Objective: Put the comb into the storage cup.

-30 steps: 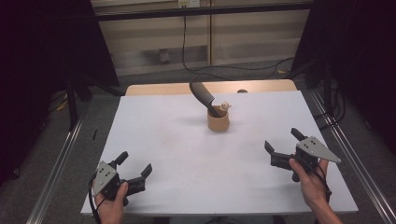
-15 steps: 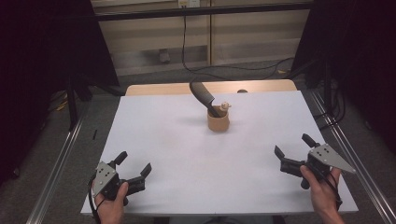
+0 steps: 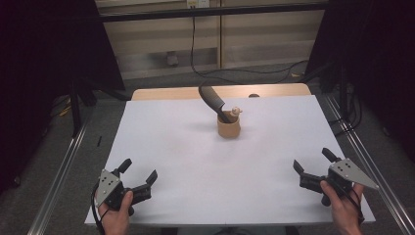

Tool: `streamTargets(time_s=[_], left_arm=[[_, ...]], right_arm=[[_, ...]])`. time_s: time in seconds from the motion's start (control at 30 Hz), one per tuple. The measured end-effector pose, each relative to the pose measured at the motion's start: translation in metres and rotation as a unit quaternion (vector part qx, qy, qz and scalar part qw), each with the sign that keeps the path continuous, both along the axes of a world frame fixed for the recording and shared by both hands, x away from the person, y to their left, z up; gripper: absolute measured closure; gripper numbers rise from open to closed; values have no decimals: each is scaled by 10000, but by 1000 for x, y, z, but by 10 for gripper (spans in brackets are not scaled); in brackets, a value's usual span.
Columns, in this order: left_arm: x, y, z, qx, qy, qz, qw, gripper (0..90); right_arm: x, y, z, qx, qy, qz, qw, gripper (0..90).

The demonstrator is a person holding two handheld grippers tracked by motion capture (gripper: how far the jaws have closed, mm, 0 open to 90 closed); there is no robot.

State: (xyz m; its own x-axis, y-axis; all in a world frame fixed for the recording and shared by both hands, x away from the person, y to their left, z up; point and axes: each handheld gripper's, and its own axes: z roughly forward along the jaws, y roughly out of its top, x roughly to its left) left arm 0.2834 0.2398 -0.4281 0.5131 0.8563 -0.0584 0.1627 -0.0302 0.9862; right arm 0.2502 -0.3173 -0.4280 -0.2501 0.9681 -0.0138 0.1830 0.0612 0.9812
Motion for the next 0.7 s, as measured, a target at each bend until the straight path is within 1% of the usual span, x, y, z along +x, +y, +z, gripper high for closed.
streamTargets(time_s=[0.07,0.17,0.2,0.27,0.33,0.43,0.47,0.53,0.63,0.7], left_arm=[[0,0,0,-72,-10,7,10000,30],[-1,-1,0,-33,-15,-19,10000,29],[-1,-1,0,-44,-19,-28,10000,29],[-2,-2,0,-18,-10,-27,10000,29],[-2,-2,0,-16,4,-31,10000,29],[-2,-1,-1,-41,8,3,10000,29],[-2,-1,-1,-43,9,12,10000,29],[-1,-1,-1,-68,10,33,10000,29],[1,-1,-1,-29,60,68,10000,29],[3,-1,-2,-72,68,61,9999,30]], right_arm=[[-2,-2,-1,19,5,-12,10000,0],[-5,-3,-5,-12,46,-83,10000,0],[-6,-4,-6,14,78,-101,9999,0],[-9,-6,-8,33,32,-254,9997,0],[-12,-8,-8,122,22,-292,9995,0],[-17,-11,-8,179,-5,-322,9993,0],[-18,-11,-9,162,4,-370,9992,0],[-20,-10,-11,36,35,-402,9992,0],[-18,-9,-13,23,42,-447,9990,0],[-16,-9,-13,51,28,-473,9989,0]])
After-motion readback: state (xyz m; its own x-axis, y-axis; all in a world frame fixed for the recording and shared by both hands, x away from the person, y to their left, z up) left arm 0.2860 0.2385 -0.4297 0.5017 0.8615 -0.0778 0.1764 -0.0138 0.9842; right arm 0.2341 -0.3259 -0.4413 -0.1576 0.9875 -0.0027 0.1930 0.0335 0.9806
